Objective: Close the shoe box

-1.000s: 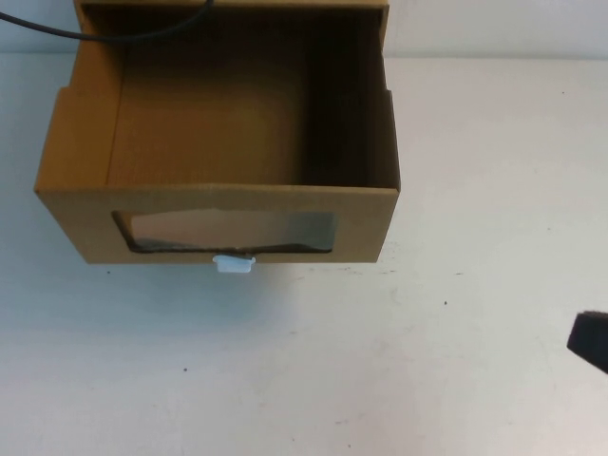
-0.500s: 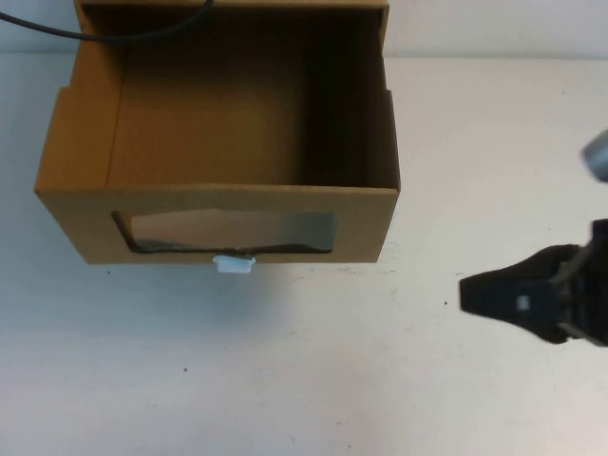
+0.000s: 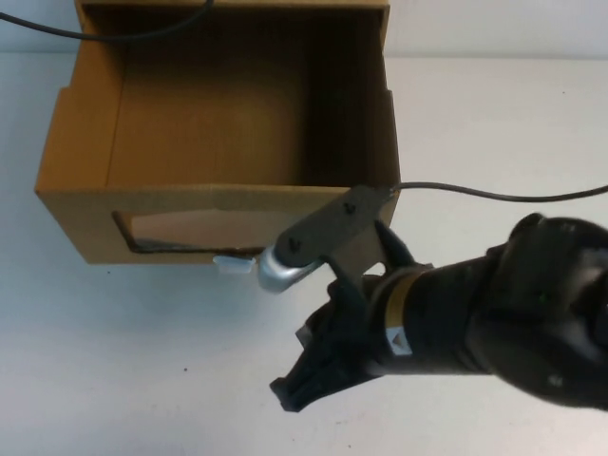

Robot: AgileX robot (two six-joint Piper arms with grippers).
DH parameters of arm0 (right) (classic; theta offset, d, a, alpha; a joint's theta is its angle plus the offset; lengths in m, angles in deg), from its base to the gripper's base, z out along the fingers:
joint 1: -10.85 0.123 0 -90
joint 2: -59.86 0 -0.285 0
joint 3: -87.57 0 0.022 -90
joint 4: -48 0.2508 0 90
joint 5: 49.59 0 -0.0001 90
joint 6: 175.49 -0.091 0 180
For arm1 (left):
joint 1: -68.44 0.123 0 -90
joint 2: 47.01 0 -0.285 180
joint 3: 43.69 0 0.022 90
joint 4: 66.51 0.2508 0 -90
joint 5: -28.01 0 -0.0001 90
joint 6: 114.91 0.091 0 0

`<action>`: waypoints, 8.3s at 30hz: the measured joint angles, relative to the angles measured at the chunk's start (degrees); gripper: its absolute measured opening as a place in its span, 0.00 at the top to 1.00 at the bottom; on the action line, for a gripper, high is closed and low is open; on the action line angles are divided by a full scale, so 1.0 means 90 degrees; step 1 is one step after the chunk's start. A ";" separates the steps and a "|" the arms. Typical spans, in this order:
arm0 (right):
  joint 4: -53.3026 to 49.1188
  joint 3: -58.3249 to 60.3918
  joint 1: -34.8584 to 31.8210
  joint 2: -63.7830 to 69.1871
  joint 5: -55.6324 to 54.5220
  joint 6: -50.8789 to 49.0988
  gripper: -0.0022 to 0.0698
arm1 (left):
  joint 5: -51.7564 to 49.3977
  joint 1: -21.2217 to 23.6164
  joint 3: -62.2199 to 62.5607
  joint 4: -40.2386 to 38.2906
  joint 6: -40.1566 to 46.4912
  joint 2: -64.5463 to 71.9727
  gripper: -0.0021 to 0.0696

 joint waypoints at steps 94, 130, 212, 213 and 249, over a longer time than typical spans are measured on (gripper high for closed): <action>-0.8585 -0.3731 -0.1641 0.3932 -0.2675 -0.5328 0.99 | -0.0160 0.0069 0.0000 -0.0303 -0.0166 0.0049 0.98; -0.0861 -0.3741 -0.0814 0.1896 0.1537 0.0945 0.99 | -0.0468 0.0069 0.0593 0.0219 0.0098 -0.1864 0.98; -0.7650 0.6368 -0.4415 -0.8728 -0.3364 -0.6995 0.99 | 0.6688 0.0069 -1.5674 -0.0752 0.1489 -1.3876 0.98; -0.7664 0.6511 -0.4525 -0.8884 -0.3409 -0.7054 0.99 | 0.6688 0.0069 -1.5674 -0.0752 0.1489 -1.3876 0.98; 0.0233 0.7040 -0.4637 -0.9085 -0.1774 0.0802 0.99 | 0.6688 0.0069 -1.5674 -0.0755 0.1500 -1.3876 0.98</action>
